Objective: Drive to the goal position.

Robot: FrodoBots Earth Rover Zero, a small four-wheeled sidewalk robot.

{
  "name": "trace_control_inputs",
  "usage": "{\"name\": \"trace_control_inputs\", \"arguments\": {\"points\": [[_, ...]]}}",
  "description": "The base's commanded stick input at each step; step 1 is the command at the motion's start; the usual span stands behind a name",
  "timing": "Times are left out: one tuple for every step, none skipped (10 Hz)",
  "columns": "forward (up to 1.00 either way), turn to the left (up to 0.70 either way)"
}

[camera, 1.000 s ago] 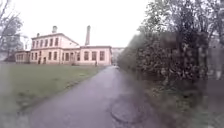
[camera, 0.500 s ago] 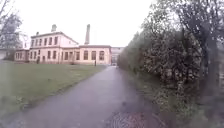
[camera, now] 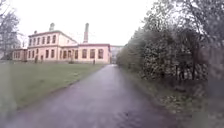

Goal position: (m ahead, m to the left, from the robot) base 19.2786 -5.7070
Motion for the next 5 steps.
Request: {"name": "trace_control_inputs", "arguments": {"points": [[0.85, 0.0], [0.85, 0.0], [0.85, 0.0], [0.85, 0.0], [0.85, 0.0]]}}
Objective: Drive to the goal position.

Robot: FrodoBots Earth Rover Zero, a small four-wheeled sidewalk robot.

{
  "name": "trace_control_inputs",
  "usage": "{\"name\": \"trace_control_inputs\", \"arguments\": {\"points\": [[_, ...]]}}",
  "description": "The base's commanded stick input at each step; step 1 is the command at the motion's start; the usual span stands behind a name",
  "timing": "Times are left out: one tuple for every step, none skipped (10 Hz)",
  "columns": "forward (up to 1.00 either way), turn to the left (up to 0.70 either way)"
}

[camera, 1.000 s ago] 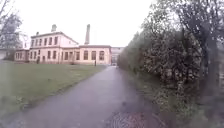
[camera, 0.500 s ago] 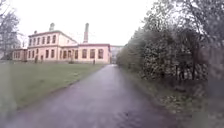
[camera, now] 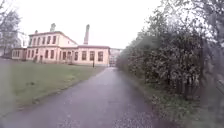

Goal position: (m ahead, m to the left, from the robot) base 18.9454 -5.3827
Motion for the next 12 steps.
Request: {"name": "trace_control_inputs", "arguments": {"points": [[0.85, 0.0], [0.85, 0.0], [0.85, 0.0], [0.85, 0.0], [0.85, 0.0], [0.85, 0.0], [0.85, 0.0], [0.85, 0.0], [0.85, 0.0], [0.85, 0.0], [0.85, 0.0], [0.85, 0.0]]}}
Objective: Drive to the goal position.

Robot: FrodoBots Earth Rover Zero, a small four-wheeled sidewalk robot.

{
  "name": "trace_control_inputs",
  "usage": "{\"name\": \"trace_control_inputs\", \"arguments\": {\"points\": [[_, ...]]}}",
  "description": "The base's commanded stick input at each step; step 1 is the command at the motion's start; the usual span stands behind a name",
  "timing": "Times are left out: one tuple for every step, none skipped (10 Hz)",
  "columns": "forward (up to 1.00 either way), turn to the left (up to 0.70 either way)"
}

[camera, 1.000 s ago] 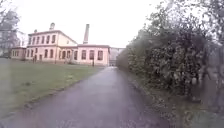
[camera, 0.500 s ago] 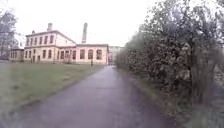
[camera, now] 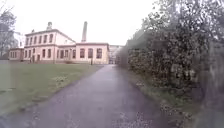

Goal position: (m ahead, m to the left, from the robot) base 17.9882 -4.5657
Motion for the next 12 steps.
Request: {"name": "trace_control_inputs", "arguments": {"points": [[0.85, 0.0], [0.85, 0.0], [0.85, 0.0], [0.85, 0.0], [0.85, 0.0], [0.85, 0.0], [0.85, 0.0], [0.85, 0.0], [0.85, 0.0], [0.85, 0.0], [0.85, 0.0], [0.85, 0.0]]}}
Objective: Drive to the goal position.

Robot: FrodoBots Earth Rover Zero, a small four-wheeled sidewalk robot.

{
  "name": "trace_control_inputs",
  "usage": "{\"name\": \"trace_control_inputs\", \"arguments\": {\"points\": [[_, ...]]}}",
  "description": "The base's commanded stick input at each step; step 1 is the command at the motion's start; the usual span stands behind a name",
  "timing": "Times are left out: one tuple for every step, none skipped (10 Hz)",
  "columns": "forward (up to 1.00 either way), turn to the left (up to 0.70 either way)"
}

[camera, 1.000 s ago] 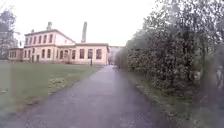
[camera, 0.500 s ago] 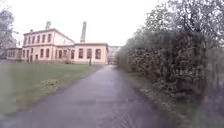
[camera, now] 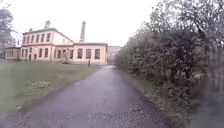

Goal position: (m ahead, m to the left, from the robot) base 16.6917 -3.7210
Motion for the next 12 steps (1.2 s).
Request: {"name": "trace_control_inputs", "arguments": {"points": [[0.85, 0.0], [0.85, 0.0], [0.85, 0.0], [0.85, 0.0], [0.85, 0.0], [0.85, 0.14], [0.85, 0.34], [0.85, 0.21], [0.85, 0.08], [0.85, 0.0], [0.85, 0.0], [0.85, 0.0]]}}
